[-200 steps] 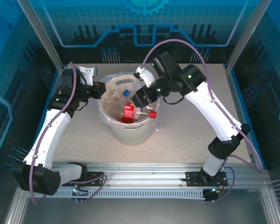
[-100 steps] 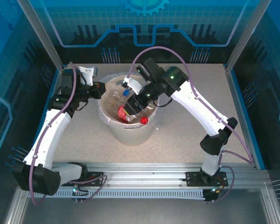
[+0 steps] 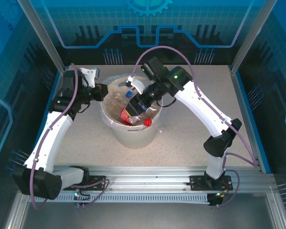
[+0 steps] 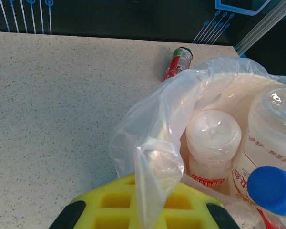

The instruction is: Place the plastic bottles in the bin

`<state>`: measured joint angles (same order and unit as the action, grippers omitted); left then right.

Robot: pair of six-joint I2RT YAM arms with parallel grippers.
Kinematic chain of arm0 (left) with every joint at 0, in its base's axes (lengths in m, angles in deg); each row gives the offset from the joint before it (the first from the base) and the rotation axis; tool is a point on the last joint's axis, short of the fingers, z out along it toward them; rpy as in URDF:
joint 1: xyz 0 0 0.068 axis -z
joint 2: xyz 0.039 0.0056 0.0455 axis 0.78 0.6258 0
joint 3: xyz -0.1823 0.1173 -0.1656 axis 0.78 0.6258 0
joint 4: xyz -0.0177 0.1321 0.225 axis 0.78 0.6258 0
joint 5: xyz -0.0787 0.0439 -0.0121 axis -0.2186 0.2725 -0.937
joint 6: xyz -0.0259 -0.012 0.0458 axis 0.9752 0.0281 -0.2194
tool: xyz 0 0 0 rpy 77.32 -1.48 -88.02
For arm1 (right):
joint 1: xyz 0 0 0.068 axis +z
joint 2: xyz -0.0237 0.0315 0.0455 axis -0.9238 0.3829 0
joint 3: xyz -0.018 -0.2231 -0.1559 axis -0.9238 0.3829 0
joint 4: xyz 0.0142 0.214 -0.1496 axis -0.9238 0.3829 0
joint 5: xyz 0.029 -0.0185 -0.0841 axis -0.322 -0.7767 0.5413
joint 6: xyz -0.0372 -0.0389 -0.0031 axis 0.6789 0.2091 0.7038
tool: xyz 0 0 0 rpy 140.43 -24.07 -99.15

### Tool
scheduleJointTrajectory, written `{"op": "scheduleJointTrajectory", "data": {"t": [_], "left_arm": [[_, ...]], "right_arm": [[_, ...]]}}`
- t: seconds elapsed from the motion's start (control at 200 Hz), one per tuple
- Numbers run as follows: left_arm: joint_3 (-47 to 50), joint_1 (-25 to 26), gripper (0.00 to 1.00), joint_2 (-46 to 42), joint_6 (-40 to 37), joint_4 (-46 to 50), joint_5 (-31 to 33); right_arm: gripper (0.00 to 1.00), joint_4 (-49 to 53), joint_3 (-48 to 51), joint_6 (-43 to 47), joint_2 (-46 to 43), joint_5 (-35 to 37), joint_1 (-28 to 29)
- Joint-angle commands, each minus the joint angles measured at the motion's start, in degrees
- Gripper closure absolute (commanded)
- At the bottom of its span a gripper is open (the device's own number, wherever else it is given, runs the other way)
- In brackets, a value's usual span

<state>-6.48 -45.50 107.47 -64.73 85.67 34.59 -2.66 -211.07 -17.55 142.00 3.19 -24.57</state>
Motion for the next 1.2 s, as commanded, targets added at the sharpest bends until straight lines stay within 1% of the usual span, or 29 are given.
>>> {"op": "scheduleJointTrajectory", "data": {"t": [0.0,0.155,0.295,0.455,0.58,0.69,0.755,0.876,1.006,1.041,1.196], "left_arm": [[1.42,0.13,1.00,0.32,0.95,3.26,0.11],[1.45,-0.07,1.00,0.24,0.93,3.22,0.16],[1.42,-0.22,1.00,0.23,0.89,3.20,-0.02],[1.42,-0.31,1.00,0.30,1.04,3.22,-0.27],[1.42,-0.35,1.00,0.26,1.01,3.15,-0.39],[1.46,-0.32,1.00,0.32,1.02,3.09,-0.54],[1.40,-0.33,1.00,0.42,1.06,3.09,-0.70],[1.49,-0.41,1.00,0.46,1.14,3.00,-0.76],[1.51,-0.34,1.00,0.46,1.19,2.92,-0.84],[1.50,-0.36,1.00,0.46,1.13,2.94,-0.82],[1.50,-0.40,1.00,0.46,0.94,3.09,-0.84]], "right_arm": [[0.27,-5.82,0.86,-2.52,-2.40,-2.71,-2.93],[0.24,-13.76,5.01,-5.67,-7.10,-1.04,-5.32],[0.23,-23.36,12.49,-9.91,-13.51,0.09,-8.62],[0.21,-34.09,23.41,-15.94,-20.70,1.90,-15.27],[0.20,-36.14,30.49,-18.91,-22.81,8.76,-21.84],[0.19,-38.02,35.86,-21.20,-22.53,14.34,-26.08],[0.18,-39.78,38.43,-22.11,-21.63,17.40,-27.32],[0.16,-45.53,42.87,-26.29,-18.70,20.53,-29.48],[0.14,-51.78,45.96,-31.41,-13.70,25.05,-30.14],[0.12,-53.56,46.75,-32.95,-12.42,25.97,-30.15],[0.08,-60.79,48.26,-37.48,-5.60,30.96,-29.52]]}}
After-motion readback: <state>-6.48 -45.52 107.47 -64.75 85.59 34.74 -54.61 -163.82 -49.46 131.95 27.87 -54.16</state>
